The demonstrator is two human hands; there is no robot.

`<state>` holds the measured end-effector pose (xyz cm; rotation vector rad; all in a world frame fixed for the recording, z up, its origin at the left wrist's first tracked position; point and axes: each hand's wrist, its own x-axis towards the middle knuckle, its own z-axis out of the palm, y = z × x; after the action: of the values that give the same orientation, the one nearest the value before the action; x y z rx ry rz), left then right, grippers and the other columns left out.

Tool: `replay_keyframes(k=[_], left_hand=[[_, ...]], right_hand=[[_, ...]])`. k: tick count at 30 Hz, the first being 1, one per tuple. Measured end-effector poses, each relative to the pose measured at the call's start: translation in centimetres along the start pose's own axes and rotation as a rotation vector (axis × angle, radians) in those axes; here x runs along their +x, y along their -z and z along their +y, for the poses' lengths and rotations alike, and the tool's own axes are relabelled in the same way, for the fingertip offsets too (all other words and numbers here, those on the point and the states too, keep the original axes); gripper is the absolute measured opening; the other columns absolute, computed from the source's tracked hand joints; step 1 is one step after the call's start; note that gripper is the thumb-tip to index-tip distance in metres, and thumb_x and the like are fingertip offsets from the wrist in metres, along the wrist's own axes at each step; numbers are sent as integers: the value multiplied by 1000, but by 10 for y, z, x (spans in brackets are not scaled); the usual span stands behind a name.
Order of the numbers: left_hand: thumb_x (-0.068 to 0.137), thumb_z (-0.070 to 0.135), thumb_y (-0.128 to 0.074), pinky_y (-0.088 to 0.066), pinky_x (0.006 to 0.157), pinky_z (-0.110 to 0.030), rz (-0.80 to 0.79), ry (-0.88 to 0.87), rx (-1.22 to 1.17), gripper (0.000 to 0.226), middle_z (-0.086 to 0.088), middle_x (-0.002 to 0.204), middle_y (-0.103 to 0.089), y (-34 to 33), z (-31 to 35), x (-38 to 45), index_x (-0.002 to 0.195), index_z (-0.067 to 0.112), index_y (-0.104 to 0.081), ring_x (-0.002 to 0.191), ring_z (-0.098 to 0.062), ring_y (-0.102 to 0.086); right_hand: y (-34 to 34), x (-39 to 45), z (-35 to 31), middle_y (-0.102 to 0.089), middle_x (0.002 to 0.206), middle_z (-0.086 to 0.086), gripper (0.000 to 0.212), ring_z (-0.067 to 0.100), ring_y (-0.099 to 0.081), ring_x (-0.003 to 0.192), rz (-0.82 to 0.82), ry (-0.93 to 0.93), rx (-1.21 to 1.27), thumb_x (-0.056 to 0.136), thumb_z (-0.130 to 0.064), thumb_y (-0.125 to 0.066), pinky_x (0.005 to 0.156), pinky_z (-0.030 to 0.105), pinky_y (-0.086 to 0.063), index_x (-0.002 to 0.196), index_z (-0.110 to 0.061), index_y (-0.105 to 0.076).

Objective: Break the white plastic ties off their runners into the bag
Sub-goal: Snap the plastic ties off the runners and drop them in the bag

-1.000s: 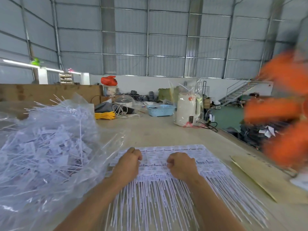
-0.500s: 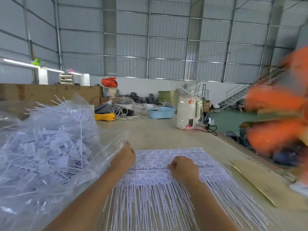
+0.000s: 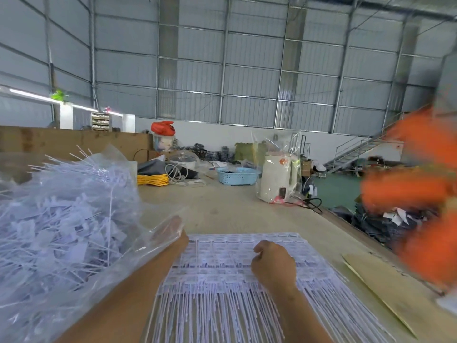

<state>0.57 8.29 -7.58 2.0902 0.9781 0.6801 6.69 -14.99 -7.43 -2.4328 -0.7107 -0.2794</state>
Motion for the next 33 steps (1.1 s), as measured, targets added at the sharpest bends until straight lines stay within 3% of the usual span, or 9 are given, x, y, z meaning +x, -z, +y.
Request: replay_keyframes(k=[5, 10, 14, 17, 20, 23, 28, 30, 33], left_hand=[[97, 2, -40, -41, 55, -22, 115, -134, -270, 14, -4, 84, -44, 21, 46, -13, 88, 12, -44, 68, -18, -46], [90, -3, -52, -38, 56, -2, 457, -517, -623, 27, 7, 92, -48, 26, 78, -52, 103, 17, -40, 74, 6, -52], [90, 8, -60, -38, 67, -9, 400, -257, -756, 26, 6, 89, -53, 28, 87, -59, 108, 17, -44, 87, -12, -56], [92, 20, -61, -39, 80, -29, 202, 203, -656, 33, -13, 111, -59, 20, 67, -54, 121, 7, -55, 107, -33, -55], [88, 4, -65, -44, 61, -30, 63, 286, -864, 24, -8, 57, -62, 12, 40, -52, 67, -4, -57, 61, -24, -58], [92, -2, -55, -46, 38, -19, -15, 247, -960, 22, -15, 60, -55, 8, 30, -59, 71, -3, -51, 43, -17, -58], [93, -4, -51, -45, 39, -18, -57, 46, -869, 19, -12, 58, -56, 17, 34, -72, 76, 2, -56, 43, -13, -55], [93, -4, -53, -44, 42, -21, -116, -68, -883, 17, -9, 53, -57, 20, 35, -86, 77, 1, -58, 43, -13, -55], [92, -1, -55, -45, 48, -22, -185, -251, -836, 15, -7, 54, -61, 21, 34, -104, 79, 1, -61, 49, -16, -57]], right_hand=[[6, 1, -2, -67, 106, 3, 33, 21, -63, 90, 138, -78, 180, 85, -11, -49, 70, 27, -47, 114, -19, -62], [39, -3, -11, -67, 83, 9, 12, 21, -58, 70, 818, 52, 608, 81, -2, -59, 63, 31, -47, 89, -4, -68], [59, -7, -22, -62, 67, 9, 13, 19, -53, 57, 1113, 345, 543, 73, 2, -55, 58, 25, -45, 77, 0, -67], [59, -10, -28, -62, 66, 5, 16, 23, -53, 57, 755, 344, 291, 77, -6, -50, 56, 24, -40, 69, -8, -64], [57, -12, -26, -66, 83, -3, 16, 19, -59, 75, 2, 319, -182, 84, -26, -50, 64, 26, -47, 79, -19, -63], [62, -18, -25, -64, 73, -9, 38, 8, -60, 57, -505, 353, 18, 79, -59, -62, 62, 24, -48, 89, -23, -69], [64, -14, -32, -66, 68, -1, 35, 9, -56, 51, -185, 345, 490, 79, -55, -64, 57, 25, -48, 94, -24, -70], [50, -10, -33, -65, 93, -5, 33, 9, -58, 78, 83, 396, 273, 89, -41, -59, 75, 25, -46, 118, -23, -61], [22, -9, -33, -54, 130, -3, 44, 14, -45, 121, -4, 529, 176, 96, -34, -49, 103, 31, -35, 137, -21, -45]])
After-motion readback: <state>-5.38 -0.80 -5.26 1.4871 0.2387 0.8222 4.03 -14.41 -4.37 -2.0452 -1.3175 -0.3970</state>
